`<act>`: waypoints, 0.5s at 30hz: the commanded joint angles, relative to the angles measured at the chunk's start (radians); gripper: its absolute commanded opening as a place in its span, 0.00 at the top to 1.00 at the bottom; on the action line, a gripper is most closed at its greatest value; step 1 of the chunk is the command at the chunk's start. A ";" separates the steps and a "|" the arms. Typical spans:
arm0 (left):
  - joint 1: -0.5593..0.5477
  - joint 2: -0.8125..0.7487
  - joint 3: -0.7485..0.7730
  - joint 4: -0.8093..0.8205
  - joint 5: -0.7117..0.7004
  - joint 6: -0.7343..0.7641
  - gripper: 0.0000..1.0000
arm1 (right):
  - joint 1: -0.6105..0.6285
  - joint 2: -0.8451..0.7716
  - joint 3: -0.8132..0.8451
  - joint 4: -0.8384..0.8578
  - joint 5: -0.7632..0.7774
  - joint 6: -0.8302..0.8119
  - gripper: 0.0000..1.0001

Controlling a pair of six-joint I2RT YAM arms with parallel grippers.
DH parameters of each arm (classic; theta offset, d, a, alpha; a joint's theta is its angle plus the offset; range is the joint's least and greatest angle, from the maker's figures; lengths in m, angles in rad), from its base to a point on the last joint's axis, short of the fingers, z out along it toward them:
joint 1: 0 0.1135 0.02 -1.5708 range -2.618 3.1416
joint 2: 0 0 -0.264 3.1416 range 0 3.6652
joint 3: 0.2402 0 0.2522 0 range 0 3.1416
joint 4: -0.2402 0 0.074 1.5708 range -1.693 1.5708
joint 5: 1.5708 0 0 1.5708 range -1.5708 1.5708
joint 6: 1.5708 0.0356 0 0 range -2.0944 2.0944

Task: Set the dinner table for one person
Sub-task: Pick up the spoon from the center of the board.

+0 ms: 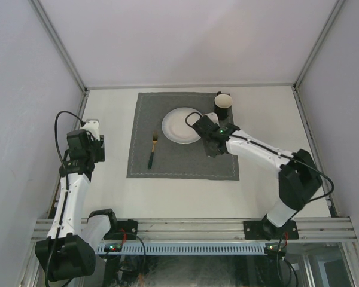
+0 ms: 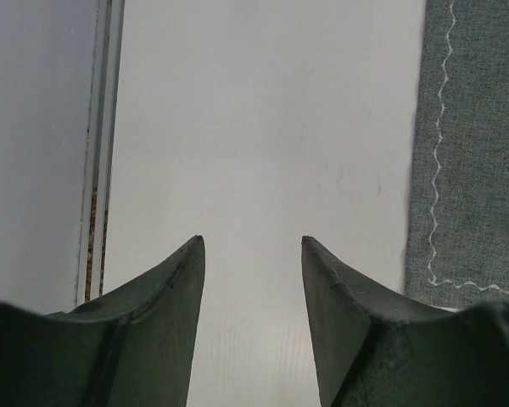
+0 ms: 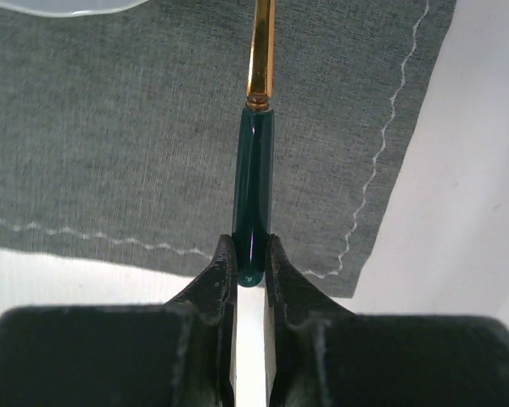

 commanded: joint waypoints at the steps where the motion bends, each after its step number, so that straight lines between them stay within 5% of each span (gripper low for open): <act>1: 0.009 -0.021 0.004 0.024 -0.025 0.018 0.46 | 0.009 0.081 0.070 -0.031 0.047 0.147 1.00; 15: 0.009 0.015 0.007 0.031 -0.044 0.022 0.46 | -0.021 0.141 0.083 -0.077 0.000 0.225 1.00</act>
